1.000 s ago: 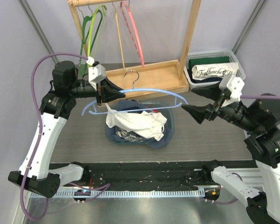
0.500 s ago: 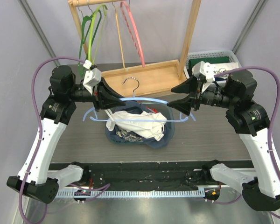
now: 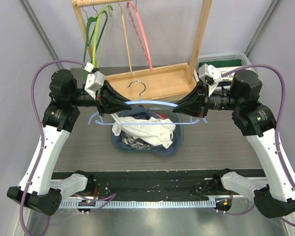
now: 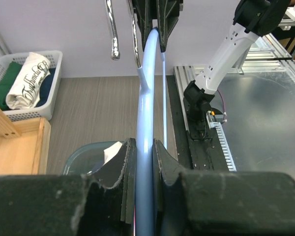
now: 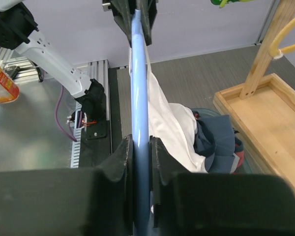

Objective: Remove the tank top from the hanger

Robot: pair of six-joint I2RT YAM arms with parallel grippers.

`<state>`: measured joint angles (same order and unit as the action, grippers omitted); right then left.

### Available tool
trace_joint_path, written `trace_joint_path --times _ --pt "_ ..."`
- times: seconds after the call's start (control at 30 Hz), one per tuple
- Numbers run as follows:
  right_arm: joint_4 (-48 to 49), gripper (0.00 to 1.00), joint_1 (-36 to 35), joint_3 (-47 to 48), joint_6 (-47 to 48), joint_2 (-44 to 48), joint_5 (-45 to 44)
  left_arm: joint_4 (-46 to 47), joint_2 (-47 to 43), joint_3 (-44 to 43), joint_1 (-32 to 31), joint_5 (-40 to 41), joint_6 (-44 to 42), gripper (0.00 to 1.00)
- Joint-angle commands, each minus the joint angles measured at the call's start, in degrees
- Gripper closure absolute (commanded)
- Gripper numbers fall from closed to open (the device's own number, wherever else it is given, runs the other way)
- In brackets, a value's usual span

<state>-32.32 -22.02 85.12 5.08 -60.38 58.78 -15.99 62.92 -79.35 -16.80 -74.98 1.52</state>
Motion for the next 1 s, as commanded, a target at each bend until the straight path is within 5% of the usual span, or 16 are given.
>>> trace_joint_path --times 0.0,0.23,0.33,0.37,0.47,0.77,0.97 --pt "2.26 0.99 -0.04 0.31 -1.39 0.7 -0.85 1.07 -1.39 -1.94 -0.08 -0.7 -1.24 1.0" --pt "3.83 0.99 -0.04 -1.8 -0.6 3.87 -5.34 -8.01 -3.05 -1.69 -0.16 11.42 -9.25 0.98" --pt "5.5 0.99 -0.13 -3.64 -0.78 4.83 -8.14 -7.83 -4.28 -0.81 -0.52 17.92 -10.22 0.83" --pt "5.86 0.99 -0.13 -4.6 -0.69 5.09 -8.77 -7.13 -4.73 -0.63 -0.52 19.59 -10.66 0.75" --pt "6.12 0.99 -0.13 -6.28 0.1 5.71 -12.19 -4.59 -7.0 -0.02 -0.43 24.69 -13.28 0.06" --pt "6.13 0.99 -0.22 -6.81 1.51 7.29 -17.56 -4.82 -12.64 3.14 -0.52 44.1 -6.55 0.02" --pt "6.3 0.99 -0.22 -6.28 1.42 8.08 -18.35 -8.0 -16.24 11.66 -0.78 42.73 2.78 0.33"
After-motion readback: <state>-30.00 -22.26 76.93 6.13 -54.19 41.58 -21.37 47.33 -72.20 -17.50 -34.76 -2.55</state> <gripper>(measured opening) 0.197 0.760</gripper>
